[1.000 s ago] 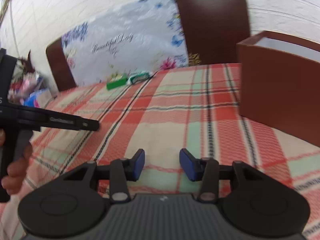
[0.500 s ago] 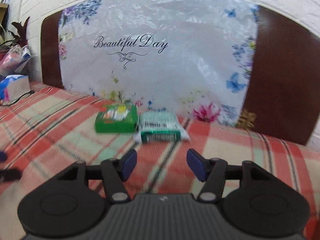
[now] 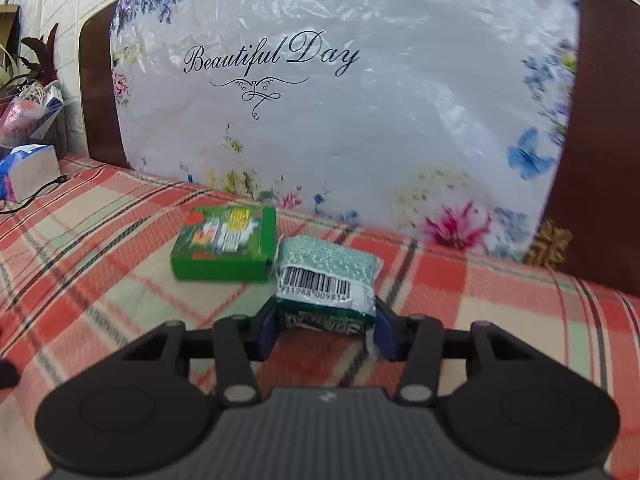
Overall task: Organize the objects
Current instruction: 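Reach the right gripper to the green-and-white gum pack and grasp it, then carry the gum pack into the brown box and open the right gripper, then reach the right gripper to the green printed box and grasp it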
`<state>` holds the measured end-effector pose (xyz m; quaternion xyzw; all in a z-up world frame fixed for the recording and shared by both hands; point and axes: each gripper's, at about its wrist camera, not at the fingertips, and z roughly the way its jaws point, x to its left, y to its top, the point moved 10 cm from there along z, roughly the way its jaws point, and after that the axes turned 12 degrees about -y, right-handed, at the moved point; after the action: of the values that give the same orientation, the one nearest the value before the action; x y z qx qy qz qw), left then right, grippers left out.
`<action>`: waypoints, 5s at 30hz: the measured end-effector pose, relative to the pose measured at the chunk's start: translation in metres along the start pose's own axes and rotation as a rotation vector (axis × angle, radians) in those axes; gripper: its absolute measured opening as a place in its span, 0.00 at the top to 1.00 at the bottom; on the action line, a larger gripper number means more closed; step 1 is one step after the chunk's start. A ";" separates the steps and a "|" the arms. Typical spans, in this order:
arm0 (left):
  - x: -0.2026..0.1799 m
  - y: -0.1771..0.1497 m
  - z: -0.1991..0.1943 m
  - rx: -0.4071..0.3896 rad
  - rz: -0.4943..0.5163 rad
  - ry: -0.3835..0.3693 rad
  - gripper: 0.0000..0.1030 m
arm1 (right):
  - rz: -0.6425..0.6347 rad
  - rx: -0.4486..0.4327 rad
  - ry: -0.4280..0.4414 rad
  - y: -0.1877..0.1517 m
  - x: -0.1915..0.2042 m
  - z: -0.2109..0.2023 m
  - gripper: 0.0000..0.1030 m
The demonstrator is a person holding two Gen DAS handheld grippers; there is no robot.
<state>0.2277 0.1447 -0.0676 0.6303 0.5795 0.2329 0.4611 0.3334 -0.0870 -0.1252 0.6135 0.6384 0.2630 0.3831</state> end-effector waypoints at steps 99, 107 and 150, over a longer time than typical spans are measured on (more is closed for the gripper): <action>0.021 -0.004 -0.026 0.011 0.003 0.095 0.19 | 0.110 0.029 0.013 -0.064 0.000 -0.085 0.18; 0.022 -0.007 -0.025 -0.008 -0.031 0.071 0.19 | 0.167 -0.019 0.035 0.012 0.037 0.002 0.17; -0.177 -0.049 -0.048 0.402 -0.337 -0.503 0.22 | 0.105 0.050 -0.038 -0.158 -0.054 -0.216 0.10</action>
<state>0.1241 -0.0127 -0.0440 0.6417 0.5778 -0.1271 0.4880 0.0631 -0.1280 -0.1212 0.6606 0.6044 0.2551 0.3651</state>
